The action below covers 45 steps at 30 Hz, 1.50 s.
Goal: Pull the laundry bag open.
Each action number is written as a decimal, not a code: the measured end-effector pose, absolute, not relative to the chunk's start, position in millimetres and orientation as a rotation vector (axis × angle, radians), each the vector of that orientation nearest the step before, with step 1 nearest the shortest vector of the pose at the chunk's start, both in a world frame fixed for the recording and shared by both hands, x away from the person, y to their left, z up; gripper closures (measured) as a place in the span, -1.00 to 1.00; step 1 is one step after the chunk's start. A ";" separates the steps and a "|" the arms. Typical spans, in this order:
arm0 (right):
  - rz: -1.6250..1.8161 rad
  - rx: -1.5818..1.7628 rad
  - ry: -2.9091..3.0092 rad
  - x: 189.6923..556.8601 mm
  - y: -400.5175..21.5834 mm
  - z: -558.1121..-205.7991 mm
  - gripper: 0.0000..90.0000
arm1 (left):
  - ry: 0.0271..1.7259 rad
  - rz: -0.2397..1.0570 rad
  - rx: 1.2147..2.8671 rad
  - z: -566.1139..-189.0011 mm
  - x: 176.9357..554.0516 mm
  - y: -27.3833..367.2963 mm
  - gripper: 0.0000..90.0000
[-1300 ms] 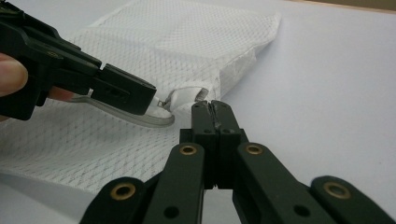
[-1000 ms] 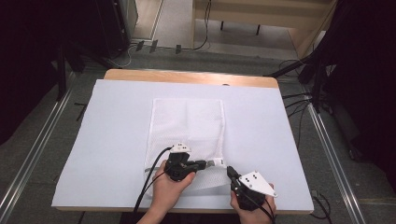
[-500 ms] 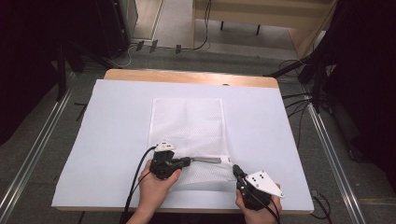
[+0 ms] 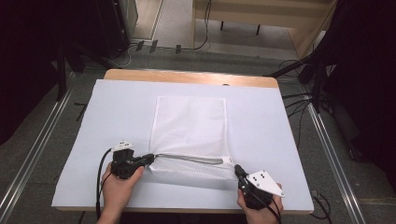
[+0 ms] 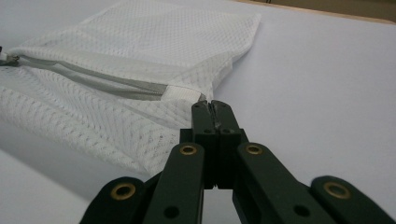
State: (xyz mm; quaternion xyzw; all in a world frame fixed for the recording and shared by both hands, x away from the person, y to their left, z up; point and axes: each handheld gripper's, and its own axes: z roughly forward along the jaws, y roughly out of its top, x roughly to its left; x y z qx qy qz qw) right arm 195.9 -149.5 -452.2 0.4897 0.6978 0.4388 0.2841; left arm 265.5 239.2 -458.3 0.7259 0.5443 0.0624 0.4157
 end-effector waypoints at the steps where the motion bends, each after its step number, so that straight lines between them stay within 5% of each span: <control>1: 1.171 1.312 1.868 196.0 -148.8 -452.6 1.00 | 1.365 0.166 1.832 -457.6 264.4 240.2 0.97; 45: 1.130 1.295 1.902 193.6 -144.2 -454.7 1.00 | 1.380 0.100 1.814 -456.1 240.2 272.1 0.97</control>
